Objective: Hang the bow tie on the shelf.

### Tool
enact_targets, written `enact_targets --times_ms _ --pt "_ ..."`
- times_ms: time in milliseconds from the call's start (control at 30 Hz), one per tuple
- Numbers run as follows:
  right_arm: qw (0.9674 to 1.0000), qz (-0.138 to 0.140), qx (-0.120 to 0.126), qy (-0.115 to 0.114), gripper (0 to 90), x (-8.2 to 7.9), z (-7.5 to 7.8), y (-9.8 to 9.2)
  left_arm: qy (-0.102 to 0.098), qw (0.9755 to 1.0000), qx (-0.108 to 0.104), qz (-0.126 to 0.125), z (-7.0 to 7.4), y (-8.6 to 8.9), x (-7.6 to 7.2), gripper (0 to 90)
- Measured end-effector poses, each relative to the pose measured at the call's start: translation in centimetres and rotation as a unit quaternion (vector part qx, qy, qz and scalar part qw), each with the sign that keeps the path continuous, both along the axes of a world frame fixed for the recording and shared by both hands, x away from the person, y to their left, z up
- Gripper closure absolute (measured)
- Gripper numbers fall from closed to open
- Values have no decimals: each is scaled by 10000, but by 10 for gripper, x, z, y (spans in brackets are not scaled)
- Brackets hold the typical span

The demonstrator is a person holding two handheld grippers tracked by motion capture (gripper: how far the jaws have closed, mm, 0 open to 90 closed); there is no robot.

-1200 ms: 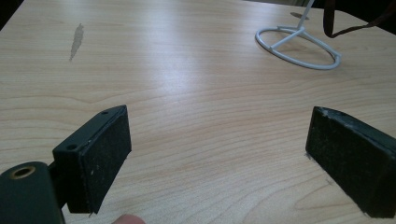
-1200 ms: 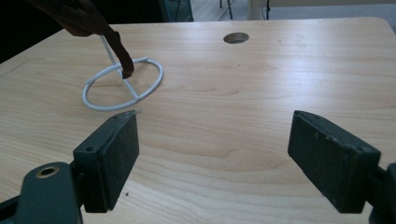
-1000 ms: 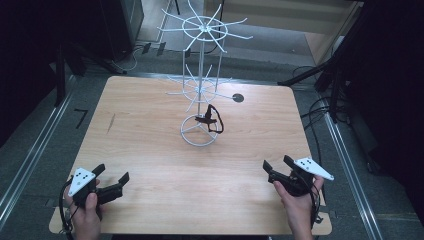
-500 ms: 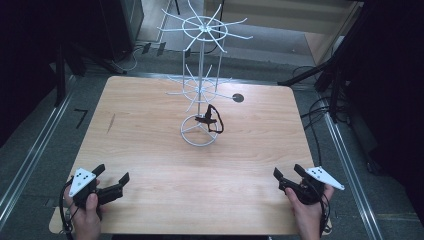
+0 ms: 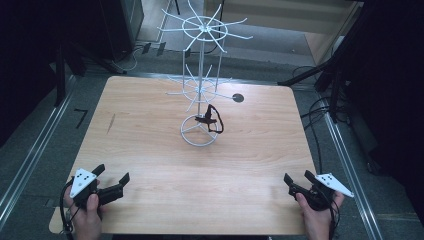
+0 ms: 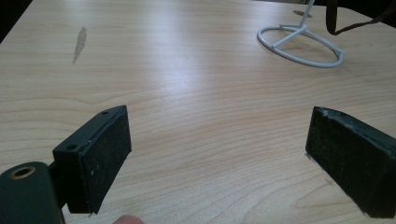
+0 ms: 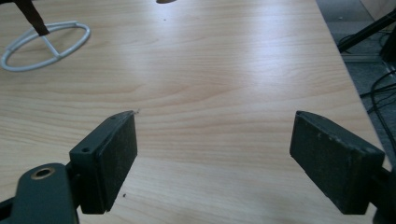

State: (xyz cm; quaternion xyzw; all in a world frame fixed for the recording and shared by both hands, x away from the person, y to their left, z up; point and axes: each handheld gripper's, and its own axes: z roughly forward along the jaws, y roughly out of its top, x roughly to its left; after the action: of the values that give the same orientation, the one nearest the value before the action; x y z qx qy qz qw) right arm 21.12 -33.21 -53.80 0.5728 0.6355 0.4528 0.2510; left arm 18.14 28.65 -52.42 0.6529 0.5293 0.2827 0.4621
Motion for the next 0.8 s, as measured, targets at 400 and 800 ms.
enact_targets --times_ms 400,800 --pt "9997 -248 -28 2 154 -11 -8 -23 -14 9999 74 117 0 -2 -1 73" --pt "9995 -237 -22 197 154 -12 -12 -18 -76 9999 58 61 0 0 -5 73"
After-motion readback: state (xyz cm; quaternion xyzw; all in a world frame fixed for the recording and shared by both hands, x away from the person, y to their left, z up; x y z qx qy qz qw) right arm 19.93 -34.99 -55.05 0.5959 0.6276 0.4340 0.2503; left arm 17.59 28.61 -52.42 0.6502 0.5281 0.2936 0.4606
